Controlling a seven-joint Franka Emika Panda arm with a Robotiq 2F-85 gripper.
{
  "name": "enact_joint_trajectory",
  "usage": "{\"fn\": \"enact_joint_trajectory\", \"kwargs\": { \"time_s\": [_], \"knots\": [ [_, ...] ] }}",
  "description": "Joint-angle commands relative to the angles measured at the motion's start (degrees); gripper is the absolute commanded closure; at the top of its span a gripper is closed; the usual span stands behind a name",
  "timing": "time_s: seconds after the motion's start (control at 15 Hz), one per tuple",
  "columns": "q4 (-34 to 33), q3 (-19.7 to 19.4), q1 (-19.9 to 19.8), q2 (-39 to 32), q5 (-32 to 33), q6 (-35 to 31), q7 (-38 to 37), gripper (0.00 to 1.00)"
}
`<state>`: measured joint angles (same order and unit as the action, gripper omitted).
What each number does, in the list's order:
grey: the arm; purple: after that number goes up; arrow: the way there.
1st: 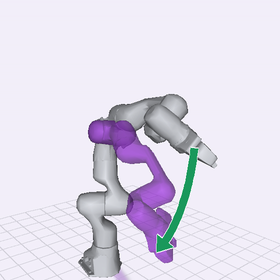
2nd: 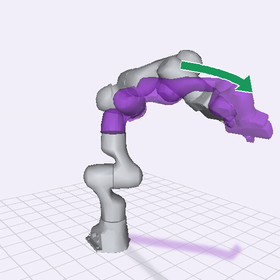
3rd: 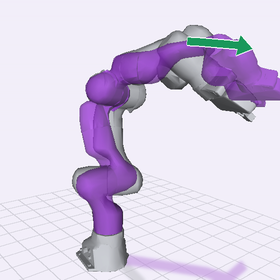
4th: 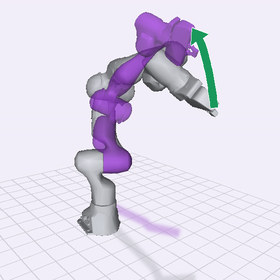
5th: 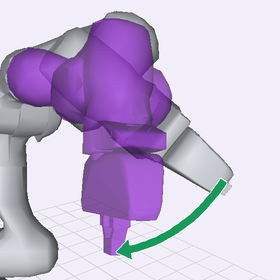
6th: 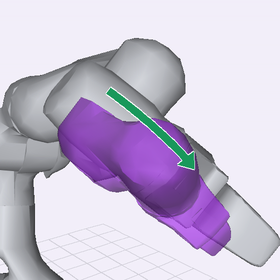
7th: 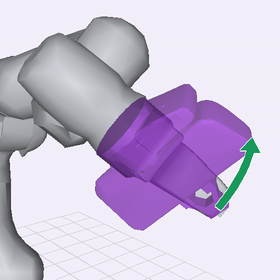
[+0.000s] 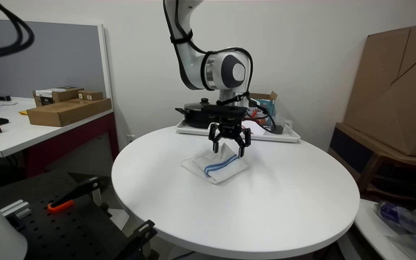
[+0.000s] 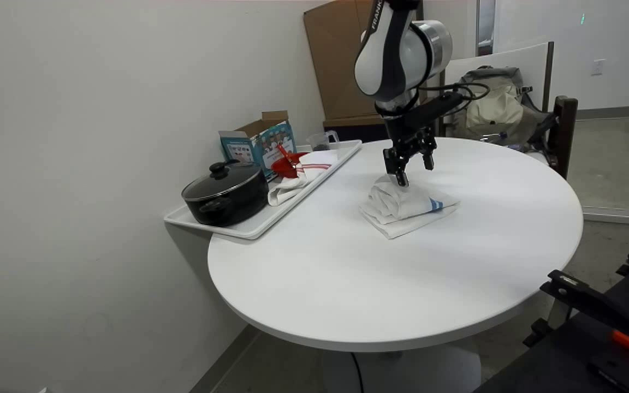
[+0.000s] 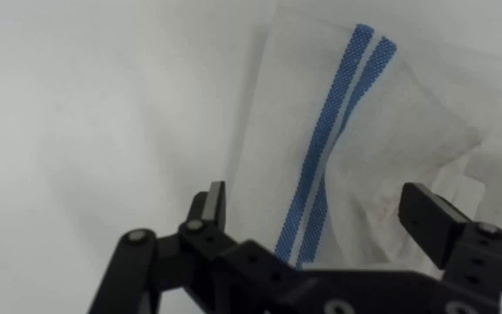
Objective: Use the white towel to wipe the table
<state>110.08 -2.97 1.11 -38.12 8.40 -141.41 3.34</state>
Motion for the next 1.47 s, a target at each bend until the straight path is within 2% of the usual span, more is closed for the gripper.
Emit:
{"fn": "enact_joint_trajectory", "kwargs": {
  "time_s": [0.0, 0.07, 0.2, 0.33, 0.47, 0.53, 0.73, 0.8, 0.87, 0.93, 1.0, 1.33, 1.4],
  "knots": [
    [-0.68, -1.83, 1.49, -3.74, 3.72, -3.77, -1.25, 0.0],
    [-0.73, -2.03, 1.72, -4.56, 4.22, -4.31, -1.34, 0.03],
    [-0.36, -2.42, 2.28, -5.45, 5.1, -5.31, -1.42, 0.27],
    [0.08, -2.68, 2.95, -5.71, 5.79, -6.09, -1.49, 0.37],
    [0.49, -2.69, 3.59, -5.28, 6.14, -6.35, -1.57, 0.54],
    [0.59, -2.73, 3.9, -5.1, 6.33, -6.36, -1.64, 0.56],
    [0.91, -2.91, 4.71, -4.68, 6.74, -5.9, -1.93, 0.22],
    [0.94, -2.98, 4.92, -4.67, 6.87, -5.61, -1.96, 0.26],
    [1.05, -3.07, 5.21, -4.74, 7.24, -5.46, -1.8, 0.59],
    [1.35, -3.25, 5.59, -4.76, 7.68, -5.84, -1.97, 0.55],
    [1.83, -3.32, 6.0, -4.78, 8.27, -6.16, -1.89, 0.56],
    [4.87, -4.0, 8.36, -4.53, 13.28, -7.2, -1.53, 0.94],
    [5.91, -4.35, 9.04, -4.3, 14.94, -7.58, -1.65, 0.95]
  ]
}}
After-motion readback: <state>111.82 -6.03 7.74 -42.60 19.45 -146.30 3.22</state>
